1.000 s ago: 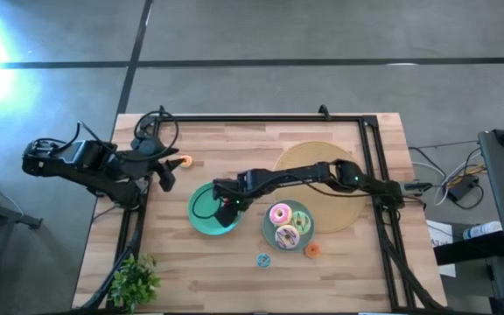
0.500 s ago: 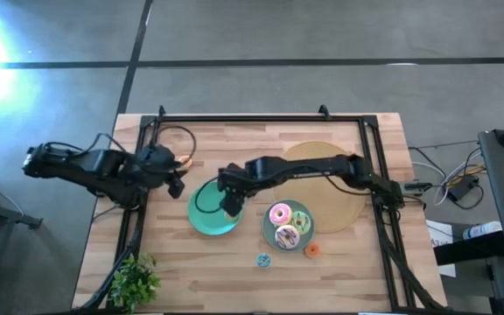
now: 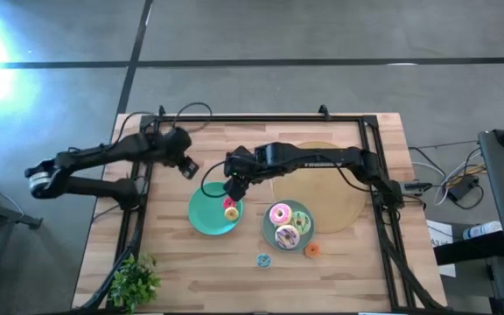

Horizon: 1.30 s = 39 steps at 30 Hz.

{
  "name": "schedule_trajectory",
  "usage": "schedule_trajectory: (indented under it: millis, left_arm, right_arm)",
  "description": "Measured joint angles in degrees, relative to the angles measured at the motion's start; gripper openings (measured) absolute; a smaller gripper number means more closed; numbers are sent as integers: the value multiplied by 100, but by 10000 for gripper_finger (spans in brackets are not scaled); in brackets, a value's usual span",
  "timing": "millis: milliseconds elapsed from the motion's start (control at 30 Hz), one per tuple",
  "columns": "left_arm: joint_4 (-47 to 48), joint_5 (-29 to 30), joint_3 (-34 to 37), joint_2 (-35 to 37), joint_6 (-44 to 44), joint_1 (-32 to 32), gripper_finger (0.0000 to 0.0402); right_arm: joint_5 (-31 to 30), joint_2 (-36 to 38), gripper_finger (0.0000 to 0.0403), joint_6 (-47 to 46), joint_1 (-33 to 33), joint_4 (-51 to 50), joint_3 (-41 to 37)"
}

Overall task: Pick & Place donuts
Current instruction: Put the small white donut on the green plate

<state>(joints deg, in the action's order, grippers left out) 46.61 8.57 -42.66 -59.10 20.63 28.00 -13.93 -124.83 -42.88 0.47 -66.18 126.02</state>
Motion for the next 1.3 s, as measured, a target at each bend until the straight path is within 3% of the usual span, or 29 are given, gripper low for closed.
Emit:
schedule_trajectory:
  millis: [167, 333, 733, 1300]
  left_arm:
    - [-317, -797, 80, -676, -470, 1268, 145]
    - [-471, -945, 79, -1173, -713, 1826, 145]
    - [-736, -954, 73, -2077, -724, 2150, 145]
    - [-298, -1238, 177, -1775, -878, 2246, 145]
  right_arm:
    - [-18, 6, 214, 373, -68, -12, 0]
    - [34, 6, 214, 716, -246, -8, 0]
    - [375, 6, 214, 1486, -668, 78, 0]
    - [395, 1, 214, 1763, -752, 117, 0]
